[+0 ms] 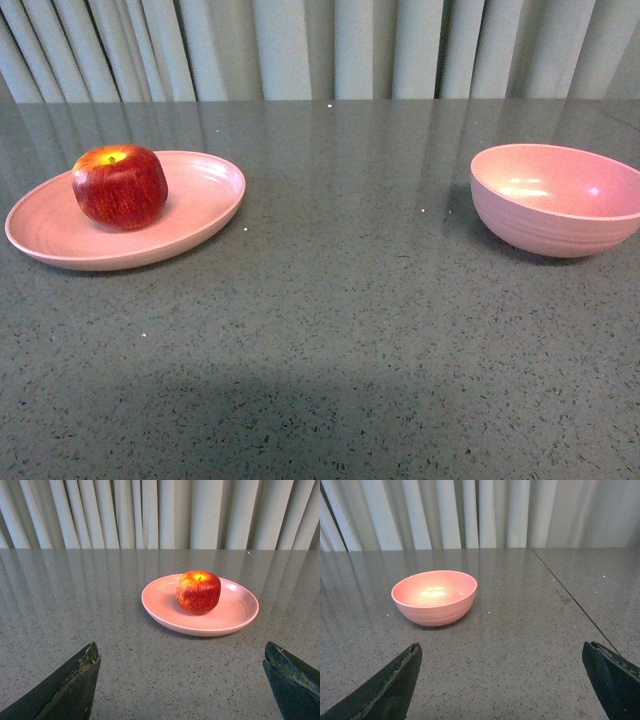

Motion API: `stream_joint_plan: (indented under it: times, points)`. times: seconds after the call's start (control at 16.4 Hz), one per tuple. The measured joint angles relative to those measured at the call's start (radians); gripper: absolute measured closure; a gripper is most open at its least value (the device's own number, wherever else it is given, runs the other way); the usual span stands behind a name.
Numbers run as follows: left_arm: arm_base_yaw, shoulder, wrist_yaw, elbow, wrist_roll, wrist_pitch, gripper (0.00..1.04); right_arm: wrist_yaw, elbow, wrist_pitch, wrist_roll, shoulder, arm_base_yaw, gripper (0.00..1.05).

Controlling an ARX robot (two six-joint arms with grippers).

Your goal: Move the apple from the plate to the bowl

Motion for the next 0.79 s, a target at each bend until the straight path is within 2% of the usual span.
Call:
stream_joint_plan:
  times: [0.79]
  points:
    - [0.0,0.0,0.0,0.0,0.0,0.0,0.07,0.0,0.0,0.0,0.0,0.0,0.0,0.07]
